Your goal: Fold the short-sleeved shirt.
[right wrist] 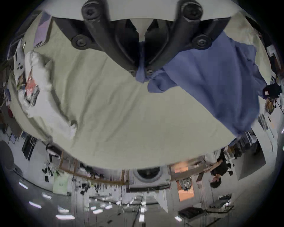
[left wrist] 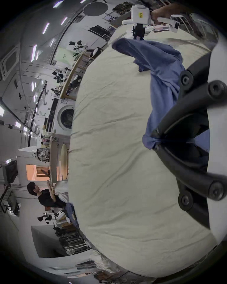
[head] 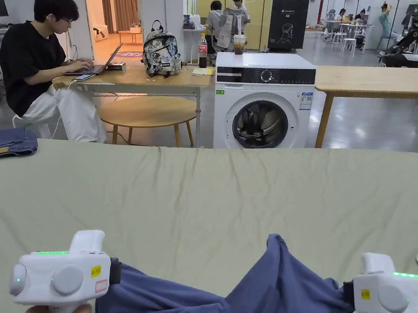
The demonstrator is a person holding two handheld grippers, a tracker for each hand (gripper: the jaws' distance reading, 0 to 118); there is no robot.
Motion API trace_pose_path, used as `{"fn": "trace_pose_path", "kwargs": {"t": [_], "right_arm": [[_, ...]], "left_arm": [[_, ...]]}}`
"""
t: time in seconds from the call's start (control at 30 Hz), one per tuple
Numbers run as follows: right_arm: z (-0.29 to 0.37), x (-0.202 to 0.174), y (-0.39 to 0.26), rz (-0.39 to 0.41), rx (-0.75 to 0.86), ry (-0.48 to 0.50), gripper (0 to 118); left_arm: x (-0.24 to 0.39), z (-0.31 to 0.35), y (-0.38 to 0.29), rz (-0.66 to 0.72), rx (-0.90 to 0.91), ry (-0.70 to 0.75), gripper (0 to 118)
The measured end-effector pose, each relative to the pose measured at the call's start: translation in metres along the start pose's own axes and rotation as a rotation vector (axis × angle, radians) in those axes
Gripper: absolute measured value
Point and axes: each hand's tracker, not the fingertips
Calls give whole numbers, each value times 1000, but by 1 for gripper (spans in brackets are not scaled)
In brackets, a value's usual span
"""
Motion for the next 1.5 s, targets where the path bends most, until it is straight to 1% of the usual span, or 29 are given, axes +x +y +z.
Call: {"fn": "trace_pose_path", "kwargs": {"t": [0.07,0.23,0.4,0.5,0.6,0.7,0.83,1.1,1.23,1.33,1.4,1.43,1.5], "right_arm": [[16,1,14,10,66,-4,3],[59,0,50,63,237,-40,3],[95,1,90,105,375,-116,3],[113,4,115,91,410,-127,3],[127,5,136,77,453,-134,3],[138,4,155,68,496,-150,3],[144,3,174,61,526,-152,3],[143,-2,205,36,551,-149,3],[142,-10,220,51,568,-165,3],[141,-11,235,50,586,-174,3],[140,-12,247,63,602,-183,3],[140,-12,253,68,606,-187,3],[144,-14,263,73,626,-192,3]], "left_arm": [[-6,11,11,4,34,14,0],[-34,37,48,18,124,52,0],[-62,77,89,38,237,109,0],[-80,101,113,80,304,126,0],[-88,117,133,77,321,139,0],[-89,131,152,44,339,187,0],[-86,145,167,54,339,220,0],[-101,142,198,64,345,262,0],[-94,137,207,58,348,281,0],[-93,133,218,50,349,290,0],[-93,134,227,51,361,289,0],[-103,129,238,55,366,284,0],[-104,130,249,56,385,285,0]]}}
